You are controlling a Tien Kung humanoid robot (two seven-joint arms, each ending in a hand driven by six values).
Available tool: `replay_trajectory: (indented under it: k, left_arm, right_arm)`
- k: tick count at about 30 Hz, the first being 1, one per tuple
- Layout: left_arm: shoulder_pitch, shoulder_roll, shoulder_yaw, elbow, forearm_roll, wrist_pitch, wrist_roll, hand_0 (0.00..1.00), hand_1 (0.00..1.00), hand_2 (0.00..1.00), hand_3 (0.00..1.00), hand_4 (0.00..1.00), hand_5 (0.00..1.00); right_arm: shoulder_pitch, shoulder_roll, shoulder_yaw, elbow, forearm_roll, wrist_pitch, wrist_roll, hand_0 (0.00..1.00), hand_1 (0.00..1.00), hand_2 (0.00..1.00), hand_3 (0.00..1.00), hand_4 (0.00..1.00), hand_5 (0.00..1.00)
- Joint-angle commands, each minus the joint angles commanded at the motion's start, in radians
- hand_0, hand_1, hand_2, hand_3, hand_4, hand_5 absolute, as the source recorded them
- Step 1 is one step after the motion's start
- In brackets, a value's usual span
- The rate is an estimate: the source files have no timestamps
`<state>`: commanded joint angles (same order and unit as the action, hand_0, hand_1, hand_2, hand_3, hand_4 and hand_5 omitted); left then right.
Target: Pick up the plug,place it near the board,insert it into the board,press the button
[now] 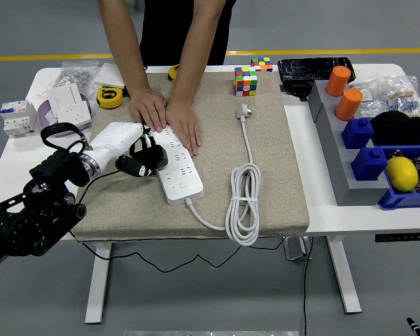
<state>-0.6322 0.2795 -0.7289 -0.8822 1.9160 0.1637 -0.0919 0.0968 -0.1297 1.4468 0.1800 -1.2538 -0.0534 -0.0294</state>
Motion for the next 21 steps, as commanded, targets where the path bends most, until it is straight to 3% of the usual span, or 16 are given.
replay_trajectory:
  k: [4, 5, 10, 11, 21]
  left_arm:
    - [-0.003, 0.000, -0.002, -0.001, 0.001, -0.025, -0.003, 0.378, 0.533, 0.546, 0.558, 0.987, 0.196]
    - [-0.005, -0.001, -0.003, -0.001, 0.003, -0.028, -0.004, 0.452, 0.695, 0.702, 0.744, 0.998, 0.311]
    - [-0.009, -0.001, -0.003, -0.004, 0.002, -0.035, -0.004, 0.452, 0.695, 0.702, 0.744, 0.998, 0.311]
    - [-0.010, -0.002, -0.004, -0.005, 0.003, -0.035, -0.003, 0.501, 0.740, 0.731, 0.785, 0.998, 0.368]
    - [-0.006, 0.001, -0.020, -0.019, -0.002, -0.051, 0.002, 0.520, 0.755, 0.744, 0.800, 0.998, 0.381]
  right_arm:
    - [0.001, 0.000, -0.001, 0.000, 0.002, 0.000, 0.001, 0.830, 0.761, 0.747, 0.767, 0.998, 0.947]
    - [0.001, 0.001, 0.000, 0.000, 0.002, 0.000, 0.001, 0.830, 0.761, 0.747, 0.766, 0.998, 0.949]
    - [0.002, 0.000, 0.002, 0.000, 0.001, 0.001, 0.002, 0.830, 0.761, 0.747, 0.766, 0.998, 0.949]
    - [0.003, 0.000, 0.002, 0.000, 0.001, 0.001, 0.002, 0.829, 0.760, 0.747, 0.767, 0.998, 0.947]
    - [-0.001, 0.000, 0.006, 0.000, -0.002, 0.002, 0.002, 0.829, 0.760, 0.747, 0.765, 0.998, 0.945]
